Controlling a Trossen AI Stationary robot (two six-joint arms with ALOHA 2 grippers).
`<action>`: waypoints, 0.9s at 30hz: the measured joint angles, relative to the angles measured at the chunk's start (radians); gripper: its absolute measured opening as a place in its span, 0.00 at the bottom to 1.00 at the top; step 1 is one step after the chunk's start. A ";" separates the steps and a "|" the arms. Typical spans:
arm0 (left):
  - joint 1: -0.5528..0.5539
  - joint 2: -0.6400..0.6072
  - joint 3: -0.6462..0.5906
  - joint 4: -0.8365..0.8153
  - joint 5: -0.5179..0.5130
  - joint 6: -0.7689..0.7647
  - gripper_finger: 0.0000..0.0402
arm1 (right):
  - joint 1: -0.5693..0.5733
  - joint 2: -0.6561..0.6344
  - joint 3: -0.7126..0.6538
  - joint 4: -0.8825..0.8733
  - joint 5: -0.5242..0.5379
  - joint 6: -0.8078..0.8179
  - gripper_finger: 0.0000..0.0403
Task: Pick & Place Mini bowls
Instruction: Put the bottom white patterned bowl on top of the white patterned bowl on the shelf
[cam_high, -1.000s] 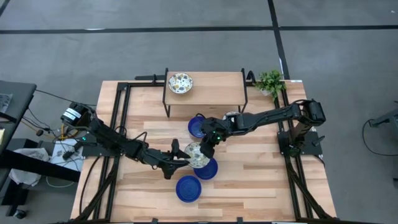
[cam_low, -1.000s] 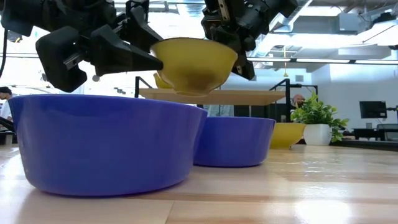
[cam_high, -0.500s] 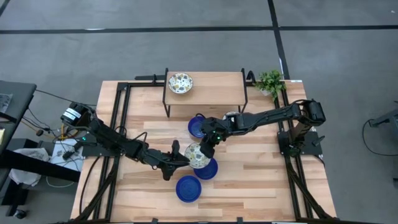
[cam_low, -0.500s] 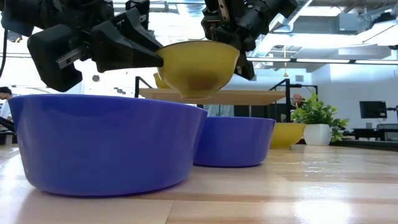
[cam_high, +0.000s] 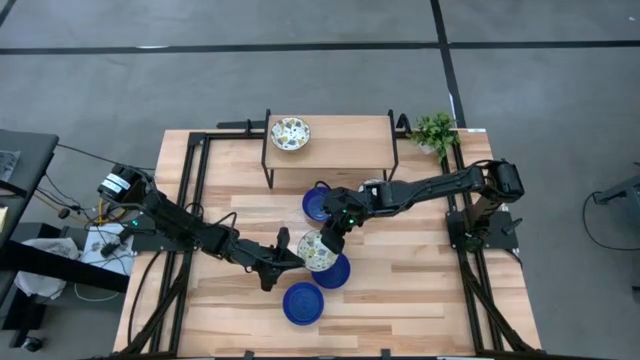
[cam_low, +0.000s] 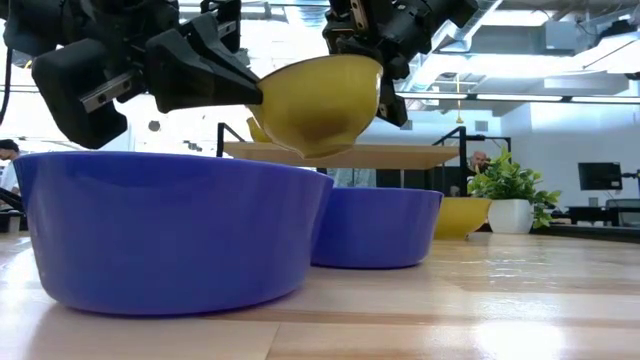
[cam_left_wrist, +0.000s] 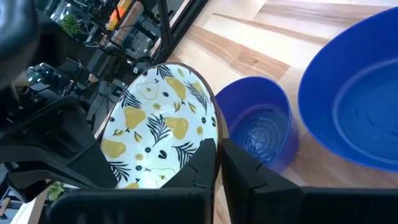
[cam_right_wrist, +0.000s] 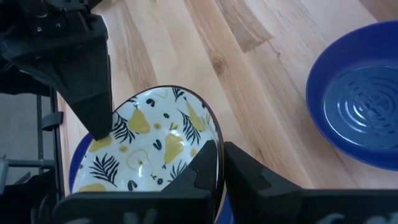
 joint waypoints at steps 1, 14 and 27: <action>0.000 0.000 0.000 0.000 -0.001 0.001 0.03 | 0.000 0.000 0.000 -0.001 0.000 0.000 0.03; 0.000 0.000 -0.001 -0.002 -0.004 0.000 0.03 | 0.000 0.000 0.000 -0.007 -0.003 -0.003 0.06; 0.000 0.000 -0.001 -0.006 -0.007 -0.029 0.02 | 0.001 0.000 -0.001 -0.017 -0.003 -0.032 0.12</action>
